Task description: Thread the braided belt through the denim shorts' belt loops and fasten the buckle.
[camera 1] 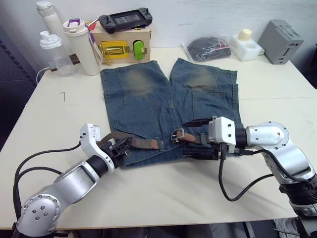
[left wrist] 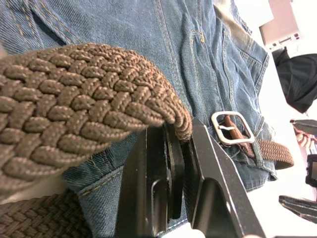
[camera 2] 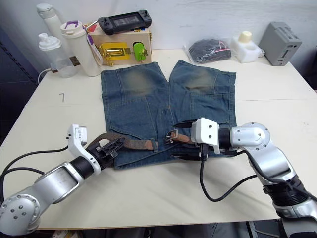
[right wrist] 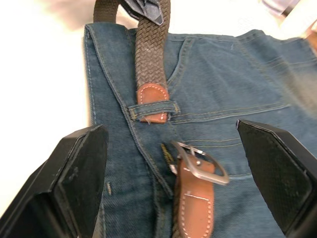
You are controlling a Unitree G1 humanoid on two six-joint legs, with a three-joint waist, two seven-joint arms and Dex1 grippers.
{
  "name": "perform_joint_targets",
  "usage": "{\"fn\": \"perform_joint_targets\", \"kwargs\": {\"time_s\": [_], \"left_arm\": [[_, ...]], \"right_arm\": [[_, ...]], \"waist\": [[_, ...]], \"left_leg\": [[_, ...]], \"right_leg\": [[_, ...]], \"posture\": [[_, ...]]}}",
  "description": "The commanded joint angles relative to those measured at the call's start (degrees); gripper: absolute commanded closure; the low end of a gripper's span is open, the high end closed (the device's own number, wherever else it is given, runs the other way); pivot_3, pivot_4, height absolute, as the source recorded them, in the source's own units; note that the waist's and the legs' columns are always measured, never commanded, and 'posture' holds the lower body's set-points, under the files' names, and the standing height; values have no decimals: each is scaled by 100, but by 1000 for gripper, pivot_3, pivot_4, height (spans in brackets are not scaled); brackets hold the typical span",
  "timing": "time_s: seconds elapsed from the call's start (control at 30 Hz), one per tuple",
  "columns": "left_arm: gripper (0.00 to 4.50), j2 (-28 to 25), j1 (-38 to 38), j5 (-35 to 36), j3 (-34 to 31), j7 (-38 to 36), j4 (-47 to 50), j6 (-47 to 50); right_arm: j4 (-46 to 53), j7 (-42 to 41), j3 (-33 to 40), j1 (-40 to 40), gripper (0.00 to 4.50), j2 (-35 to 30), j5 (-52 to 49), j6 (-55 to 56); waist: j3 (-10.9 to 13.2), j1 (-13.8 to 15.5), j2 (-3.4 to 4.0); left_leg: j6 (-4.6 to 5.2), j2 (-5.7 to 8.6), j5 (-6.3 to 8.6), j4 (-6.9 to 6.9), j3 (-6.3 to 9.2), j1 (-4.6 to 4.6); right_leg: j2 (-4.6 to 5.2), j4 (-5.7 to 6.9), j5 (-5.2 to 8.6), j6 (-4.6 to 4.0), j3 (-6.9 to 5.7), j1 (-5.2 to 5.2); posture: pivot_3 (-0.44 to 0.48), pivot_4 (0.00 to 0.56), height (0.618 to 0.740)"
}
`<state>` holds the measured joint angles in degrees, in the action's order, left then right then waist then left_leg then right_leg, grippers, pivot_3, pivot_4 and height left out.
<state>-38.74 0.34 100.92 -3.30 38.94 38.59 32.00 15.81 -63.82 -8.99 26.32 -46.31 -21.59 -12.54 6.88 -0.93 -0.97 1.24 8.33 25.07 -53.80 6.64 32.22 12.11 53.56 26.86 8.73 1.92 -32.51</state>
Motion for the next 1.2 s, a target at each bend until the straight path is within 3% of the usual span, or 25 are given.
{"fn": "perform_joint_targets", "kwargs": {"time_s": [0.03,0.3,0.47,0.63,0.87,1.2], "left_arm": [[4500,-58,-102,-318,70,-288,-49,191],[4500,0,-932,-1125,616,-1547,-785,1010],[4500,183,-1837,-2533,1424,-3016,-1423,1473],[4500,116,-2286,-3894,2046,-4296,-1804,1251],[4500,337,-2273,-4512,1941,-4975,-2072,1207],[4500,812,-2283,-5133,1488,-5511,-2223,1552]], "right_arm": [[162,-155,284,118,67,-80,-242,-179],[-49,-200,271,112,67,19,21,-2],[-121,-94,120,-16,67,84,491,426],[-395,192,-96,-131,67,76,1464,1637],[-838,815,-28,-245,67,37,2529,3441],[-903,1240,-56,-347,67,-4,2916,4271]], "waist": [[0,22,0],[-1,100,2],[-4,89,7],[-6,71,10],[-8,85,12],[-8,84,12]], "left_leg": [[0,0,0,0,0,0],[1,-2,0,-4,-3,0],[2,-2,-1,-4,-3,0],[2,-2,-1,6,-4,-2],[2,-3,-1,8,-3,-3],[2,-3,-2,4,2,-3]], "right_leg": [[0,-1,0,0,0,0],[-1,-13,0,0,0,7],[-2,-17,0,0,-3,12],[-2,-19,-1,1,-3,10],[-3,-20,-1,3,-6,9],[-10,-16,-2,3,-6,10]], "posture": [[0,150,645],[0,150,645],[0,150,645],[0,150,645],[0,150,645],[0,150,645]]}}
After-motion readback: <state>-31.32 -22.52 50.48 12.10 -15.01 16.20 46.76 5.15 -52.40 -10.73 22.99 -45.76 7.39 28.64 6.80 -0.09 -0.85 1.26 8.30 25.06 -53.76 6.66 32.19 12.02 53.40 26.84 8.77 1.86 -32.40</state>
